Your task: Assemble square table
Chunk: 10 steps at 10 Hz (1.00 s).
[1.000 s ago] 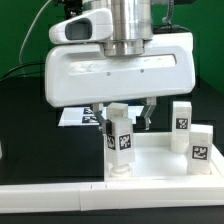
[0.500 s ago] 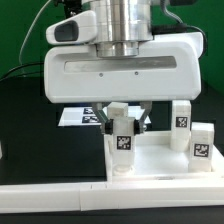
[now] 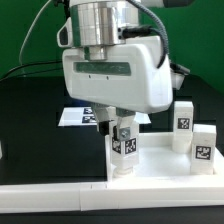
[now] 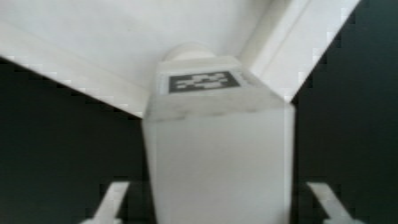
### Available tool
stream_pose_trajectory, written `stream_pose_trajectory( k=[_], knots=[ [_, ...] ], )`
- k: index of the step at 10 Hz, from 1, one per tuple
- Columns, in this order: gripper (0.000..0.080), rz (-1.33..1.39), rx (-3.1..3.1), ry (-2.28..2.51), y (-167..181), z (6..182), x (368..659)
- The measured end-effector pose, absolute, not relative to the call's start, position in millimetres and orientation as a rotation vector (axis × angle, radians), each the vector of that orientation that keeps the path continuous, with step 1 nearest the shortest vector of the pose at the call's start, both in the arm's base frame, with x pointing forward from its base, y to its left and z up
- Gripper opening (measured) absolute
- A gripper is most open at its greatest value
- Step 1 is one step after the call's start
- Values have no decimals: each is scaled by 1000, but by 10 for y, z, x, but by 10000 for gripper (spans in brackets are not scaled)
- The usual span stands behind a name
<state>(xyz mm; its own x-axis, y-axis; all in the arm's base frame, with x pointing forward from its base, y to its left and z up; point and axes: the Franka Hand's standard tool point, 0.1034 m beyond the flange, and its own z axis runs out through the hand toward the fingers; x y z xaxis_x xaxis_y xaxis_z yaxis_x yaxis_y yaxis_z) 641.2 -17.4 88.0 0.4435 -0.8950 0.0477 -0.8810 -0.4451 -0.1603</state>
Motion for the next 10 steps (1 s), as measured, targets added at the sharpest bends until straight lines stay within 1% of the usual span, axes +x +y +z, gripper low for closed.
stream_pose_trajectory(
  k=[1, 5, 7, 8, 9, 10],
  knots=[
    [287, -188, -2557, 1613, -177, 879, 6410],
    [287, -133, -2151, 2083, -279, 840, 6339],
    [287, -140, -2215, 2016, -273, 842, 6344],
    [367, -148, -2288, 1945, -256, 842, 6346],
    [367, -187, -2501, 1681, -202, 853, 6369],
    [548, -212, -2669, 1406, -96, 840, 6355]
  ],
)
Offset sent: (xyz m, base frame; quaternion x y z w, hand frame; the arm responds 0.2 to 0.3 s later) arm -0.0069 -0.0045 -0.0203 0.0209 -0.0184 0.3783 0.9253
